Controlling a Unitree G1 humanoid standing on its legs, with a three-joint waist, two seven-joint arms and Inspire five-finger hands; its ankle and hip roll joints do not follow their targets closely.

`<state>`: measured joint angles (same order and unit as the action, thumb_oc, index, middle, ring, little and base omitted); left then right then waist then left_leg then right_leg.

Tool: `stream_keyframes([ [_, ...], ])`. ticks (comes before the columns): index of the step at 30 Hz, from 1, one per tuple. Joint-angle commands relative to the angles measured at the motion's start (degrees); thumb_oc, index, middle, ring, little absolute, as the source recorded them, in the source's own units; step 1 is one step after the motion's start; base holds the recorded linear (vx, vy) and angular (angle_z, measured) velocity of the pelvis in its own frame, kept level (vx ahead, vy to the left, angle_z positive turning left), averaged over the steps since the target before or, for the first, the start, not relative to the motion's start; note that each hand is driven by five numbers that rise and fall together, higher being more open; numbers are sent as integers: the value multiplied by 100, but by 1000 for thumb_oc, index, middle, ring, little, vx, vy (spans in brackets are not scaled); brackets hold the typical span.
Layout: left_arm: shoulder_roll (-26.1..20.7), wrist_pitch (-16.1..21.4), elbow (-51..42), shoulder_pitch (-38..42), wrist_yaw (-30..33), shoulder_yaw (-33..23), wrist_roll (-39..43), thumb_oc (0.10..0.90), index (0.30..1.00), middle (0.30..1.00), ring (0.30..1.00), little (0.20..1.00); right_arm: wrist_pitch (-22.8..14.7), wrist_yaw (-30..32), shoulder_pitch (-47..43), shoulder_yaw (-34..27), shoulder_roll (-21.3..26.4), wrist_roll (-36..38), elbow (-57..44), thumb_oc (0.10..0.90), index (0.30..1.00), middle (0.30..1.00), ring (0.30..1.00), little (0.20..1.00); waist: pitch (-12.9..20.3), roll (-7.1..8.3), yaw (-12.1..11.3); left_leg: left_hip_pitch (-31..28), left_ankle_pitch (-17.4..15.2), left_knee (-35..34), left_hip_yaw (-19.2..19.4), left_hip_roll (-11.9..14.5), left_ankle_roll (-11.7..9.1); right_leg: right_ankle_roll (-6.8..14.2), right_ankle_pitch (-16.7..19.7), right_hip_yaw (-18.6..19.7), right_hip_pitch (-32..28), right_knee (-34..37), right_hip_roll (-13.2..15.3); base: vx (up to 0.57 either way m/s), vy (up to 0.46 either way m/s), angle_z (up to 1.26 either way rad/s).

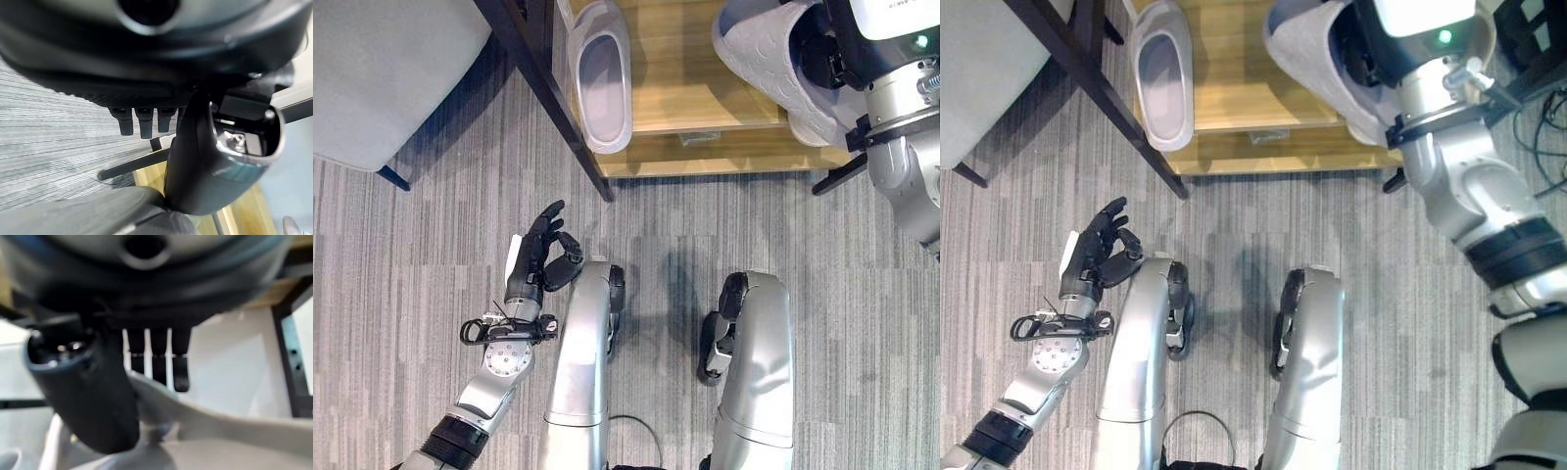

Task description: Arrange the slippers neatly on the shoe rack.

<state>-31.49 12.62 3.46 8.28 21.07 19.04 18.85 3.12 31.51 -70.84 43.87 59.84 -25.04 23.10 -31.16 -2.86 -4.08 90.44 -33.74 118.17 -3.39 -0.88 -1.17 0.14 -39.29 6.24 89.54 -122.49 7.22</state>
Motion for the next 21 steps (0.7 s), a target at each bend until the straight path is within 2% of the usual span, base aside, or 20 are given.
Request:
stream_keyframes([
  [1,-347,59,-206,-549,126,350,-33,800,900,900,900,900,142,379,-983,-178,-269,284,220,400,300,300,300,300,136,188,-393,-48,-1286,582,9,-18,30,-301,-393,-45,41,-561,342,-10,17,-5],
  [13,-492,206,-585,-514,124,639,44,800,900,900,900,900,225,681,-1252,77,-999,652,1480,400,300,300,300,300,136,36,-541,-48,-1493,733,62,-27,96,-264,-430,32,42,-656,389,-5,28,-4],
  [21,-575,353,-792,-370,137,764,79,800,900,900,900,900,328,896,-1222,-104,-1387,838,2109,400,300,300,300,300,136,-5,-696,-48,-1545,662,99,-73,59,-282,-456,17,40,-682,527,-5,28,3],
])
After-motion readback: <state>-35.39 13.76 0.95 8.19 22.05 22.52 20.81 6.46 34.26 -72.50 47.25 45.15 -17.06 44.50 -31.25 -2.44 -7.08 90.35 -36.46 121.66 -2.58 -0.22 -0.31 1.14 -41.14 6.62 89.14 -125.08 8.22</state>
